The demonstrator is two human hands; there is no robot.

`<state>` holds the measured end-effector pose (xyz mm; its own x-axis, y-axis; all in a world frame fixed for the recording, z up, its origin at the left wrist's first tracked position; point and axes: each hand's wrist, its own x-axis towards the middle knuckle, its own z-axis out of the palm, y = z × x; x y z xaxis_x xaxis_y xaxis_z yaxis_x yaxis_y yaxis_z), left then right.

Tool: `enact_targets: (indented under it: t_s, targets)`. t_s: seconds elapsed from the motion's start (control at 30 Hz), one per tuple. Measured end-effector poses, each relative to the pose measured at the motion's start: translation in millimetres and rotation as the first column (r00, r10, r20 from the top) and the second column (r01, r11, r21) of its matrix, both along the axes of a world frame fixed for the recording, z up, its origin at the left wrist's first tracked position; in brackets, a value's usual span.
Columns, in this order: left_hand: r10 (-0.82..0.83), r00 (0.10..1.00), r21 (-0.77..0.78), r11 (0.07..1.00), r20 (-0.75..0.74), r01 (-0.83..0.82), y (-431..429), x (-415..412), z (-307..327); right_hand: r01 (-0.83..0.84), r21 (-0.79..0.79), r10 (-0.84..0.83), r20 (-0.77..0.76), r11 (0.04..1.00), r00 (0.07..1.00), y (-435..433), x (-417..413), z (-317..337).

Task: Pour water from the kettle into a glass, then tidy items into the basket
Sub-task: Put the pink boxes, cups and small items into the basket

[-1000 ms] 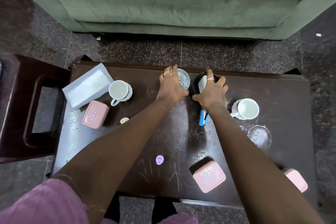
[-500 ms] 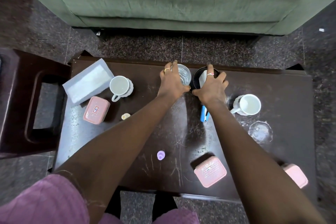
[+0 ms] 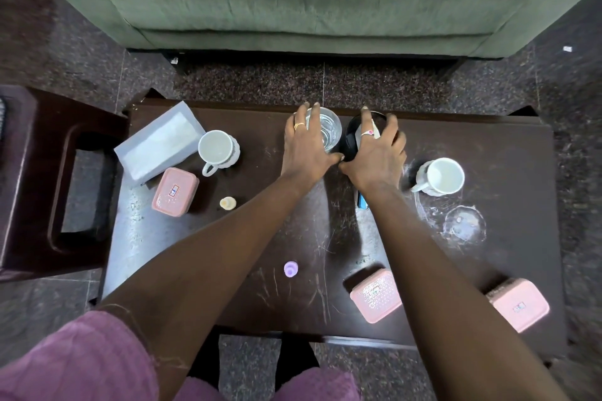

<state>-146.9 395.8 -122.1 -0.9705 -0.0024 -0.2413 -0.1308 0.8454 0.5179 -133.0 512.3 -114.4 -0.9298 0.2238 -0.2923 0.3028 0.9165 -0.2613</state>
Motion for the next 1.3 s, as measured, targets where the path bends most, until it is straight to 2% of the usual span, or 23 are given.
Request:
enact_targets:
  t_s: [0.1,0.23,0.5,0.6,0.7,0.83,0.9,1.03,1.17,1.23,1.3]
  targets:
    - [-0.031,0.995,-0.055,0.998,-0.091,0.026,0.9,16.8,3.4,0.023,0.012,-0.022,-0.067,1.0,0.998,-4.7,17.6,0.6]
    - [-0.081,0.992,-0.129,0.989,-0.1,0.068,1.2,43.5,2.4,0.079,0.025,-0.075,-0.122,0.997,0.99,-11.8,48.3,-1.8]
    - [-0.167,0.986,-0.1,0.981,-0.01,0.165,12.8,117.6,-13.3,0.371,-0.004,-0.371,0.008,0.929,0.929,-22.4,133.8,-27.8]
    - [-0.2,0.979,-0.105,0.974,0.029,0.202,9.6,139.0,-26.1,0.524,0.078,-0.53,0.128,0.848,0.838,-21.5,165.7,-31.9]
    - [-0.21,0.977,-0.095,0.973,0.023,0.211,-4.3,151.2,-34.4,0.659,0.163,-0.678,0.233,0.734,0.697,-20.7,189.3,-34.7]
    - [-0.198,0.98,-0.046,0.979,-0.023,0.197,-39.7,156.6,-33.4,0.838,0.102,-0.813,0.327,0.537,0.481,-29.8,199.9,-38.7]
    - [-0.154,0.987,-0.032,0.988,-0.052,0.152,-62.9,153.4,-31.8,0.873,0.051,-0.83,0.34,0.485,0.442,-33.4,201.1,-42.7]
    - [-0.002,0.993,-0.017,1.0,-0.115,0.0,-124.2,137.4,-28.6,0.844,0.055,-0.83,0.227,0.534,0.51,-44.7,201.9,-46.5]
    - [0.204,0.968,-0.073,0.974,-0.145,-0.216,-191.2,121.9,-33.0,0.712,0.089,-0.717,0.046,0.697,0.696,-78.8,188.9,-42.5]
    - [0.274,0.956,-0.171,0.942,-0.106,-0.289,-217.9,114.9,-37.1,0.63,0.076,-0.63,-0.023,0.773,0.776,-99.9,178.5,-38.0]
    - [0.308,0.951,-0.252,0.92,-0.003,-0.299,-237.5,109.9,-42.0,0.536,0.065,-0.533,-0.063,0.842,0.844,-124.3,168.2,-33.4]
